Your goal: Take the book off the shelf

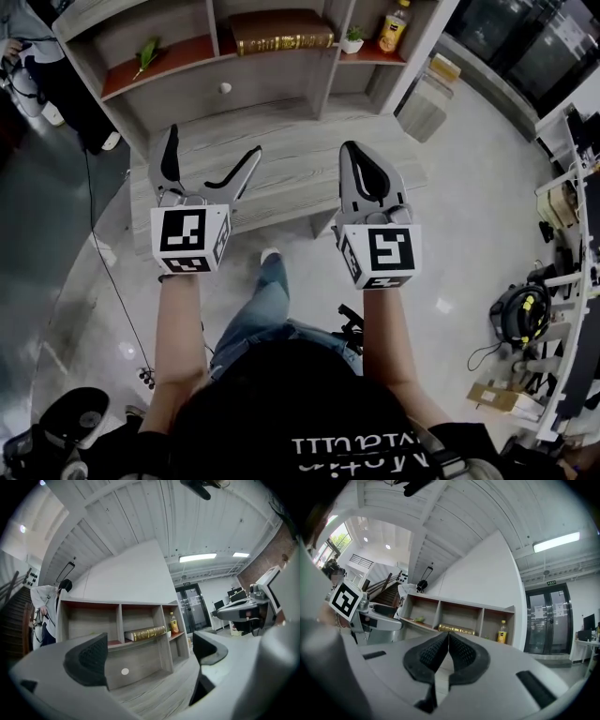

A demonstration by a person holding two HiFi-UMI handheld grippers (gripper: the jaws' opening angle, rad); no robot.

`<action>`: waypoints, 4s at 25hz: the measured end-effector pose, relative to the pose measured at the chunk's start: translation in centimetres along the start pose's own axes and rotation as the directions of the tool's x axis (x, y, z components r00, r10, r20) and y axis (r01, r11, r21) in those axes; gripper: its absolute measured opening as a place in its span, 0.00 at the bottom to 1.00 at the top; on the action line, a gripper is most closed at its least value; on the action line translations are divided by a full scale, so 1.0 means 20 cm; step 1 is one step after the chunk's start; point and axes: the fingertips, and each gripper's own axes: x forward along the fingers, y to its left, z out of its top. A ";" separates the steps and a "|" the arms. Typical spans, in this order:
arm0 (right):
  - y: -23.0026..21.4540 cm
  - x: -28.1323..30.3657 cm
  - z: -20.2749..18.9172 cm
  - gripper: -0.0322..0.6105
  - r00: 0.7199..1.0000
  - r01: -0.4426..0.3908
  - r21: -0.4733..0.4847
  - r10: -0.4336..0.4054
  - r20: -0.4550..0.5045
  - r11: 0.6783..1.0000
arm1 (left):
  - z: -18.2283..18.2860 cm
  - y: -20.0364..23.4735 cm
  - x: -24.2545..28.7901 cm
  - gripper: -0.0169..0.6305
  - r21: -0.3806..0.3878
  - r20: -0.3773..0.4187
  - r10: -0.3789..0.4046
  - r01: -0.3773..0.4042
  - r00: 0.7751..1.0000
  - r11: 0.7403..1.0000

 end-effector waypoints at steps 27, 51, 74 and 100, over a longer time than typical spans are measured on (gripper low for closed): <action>-0.68 0.73 -0.08 0.07 0.999 0.007 -0.004 -0.007 0.038 1.000 | 0.02 0.07 1.02 0.87 0.238 -0.010 0.028 -0.024 1.000 0.971; -0.92 1.23 -0.37 0.07 0.996 -0.073 0.027 0.075 -0.054 0.997 | -0.43 0.08 1.68 0.87 0.835 -0.349 0.198 0.209 0.916 0.509; -0.85 1.25 -0.38 0.07 0.990 -0.133 0.044 0.134 -0.034 0.990 | -0.53 0.16 1.83 0.58 0.917 -0.375 0.320 0.298 0.870 0.265; -0.88 1.08 -0.30 0.07 0.975 -0.222 0.036 0.222 -0.004 0.974 | -0.49 0.08 1.67 0.47 0.923 -0.371 0.400 0.285 0.838 0.259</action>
